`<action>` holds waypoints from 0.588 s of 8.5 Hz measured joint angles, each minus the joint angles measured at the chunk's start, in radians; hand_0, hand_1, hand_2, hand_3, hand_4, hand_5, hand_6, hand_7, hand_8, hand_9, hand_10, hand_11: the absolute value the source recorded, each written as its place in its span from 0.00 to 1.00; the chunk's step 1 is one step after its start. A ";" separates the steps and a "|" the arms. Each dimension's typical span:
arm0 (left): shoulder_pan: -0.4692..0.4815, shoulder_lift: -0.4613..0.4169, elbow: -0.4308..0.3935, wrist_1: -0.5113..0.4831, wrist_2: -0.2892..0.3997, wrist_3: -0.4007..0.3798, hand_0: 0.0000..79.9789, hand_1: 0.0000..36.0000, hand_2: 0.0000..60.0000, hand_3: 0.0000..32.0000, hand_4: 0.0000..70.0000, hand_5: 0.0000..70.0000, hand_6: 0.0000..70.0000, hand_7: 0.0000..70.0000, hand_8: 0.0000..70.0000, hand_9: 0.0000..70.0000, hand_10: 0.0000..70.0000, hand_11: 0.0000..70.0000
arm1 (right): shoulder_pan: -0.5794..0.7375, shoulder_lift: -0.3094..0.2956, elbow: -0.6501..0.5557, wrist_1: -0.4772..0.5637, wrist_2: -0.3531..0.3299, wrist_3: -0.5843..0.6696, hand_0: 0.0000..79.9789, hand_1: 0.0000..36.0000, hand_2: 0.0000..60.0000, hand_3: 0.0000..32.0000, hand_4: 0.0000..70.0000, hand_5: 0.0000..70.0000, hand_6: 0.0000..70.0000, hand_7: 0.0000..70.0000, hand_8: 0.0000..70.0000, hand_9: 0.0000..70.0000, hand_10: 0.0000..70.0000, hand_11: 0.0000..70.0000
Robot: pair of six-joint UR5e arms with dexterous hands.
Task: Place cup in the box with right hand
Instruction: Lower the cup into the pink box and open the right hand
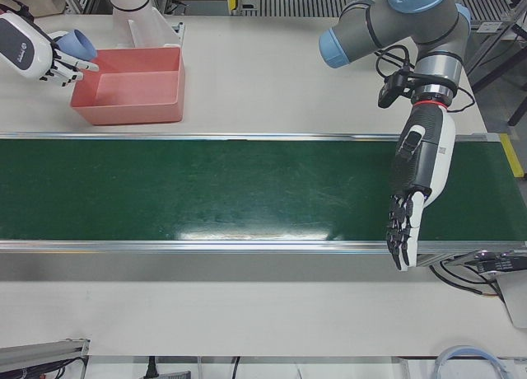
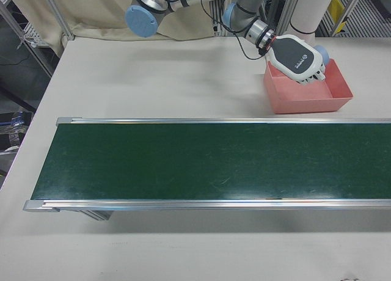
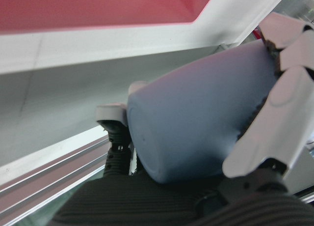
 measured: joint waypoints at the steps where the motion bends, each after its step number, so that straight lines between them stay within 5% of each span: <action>1: 0.000 0.000 0.000 0.000 0.000 0.000 0.00 0.00 0.00 0.00 0.00 0.00 0.00 0.00 0.00 0.00 0.00 0.00 | -0.018 0.004 -0.007 0.001 0.003 -0.005 0.58 0.38 0.12 0.00 0.00 0.05 0.05 0.18 0.00 0.02 0.00 0.02; 2: 0.000 0.000 0.001 -0.001 0.000 0.000 0.00 0.00 0.00 0.00 0.00 0.00 0.00 0.00 0.00 0.00 0.00 0.00 | -0.032 0.006 -0.010 0.001 0.005 -0.008 0.50 0.26 0.12 0.00 0.00 0.02 0.03 0.15 0.00 0.01 0.00 0.00; 5: 0.000 0.000 0.001 -0.001 0.000 0.000 0.00 0.00 0.00 0.00 0.00 0.00 0.00 0.00 0.00 0.00 0.00 0.00 | -0.044 0.007 -0.010 0.001 0.004 -0.006 0.48 0.26 0.20 0.00 0.01 0.02 0.04 0.19 0.00 0.02 0.00 0.00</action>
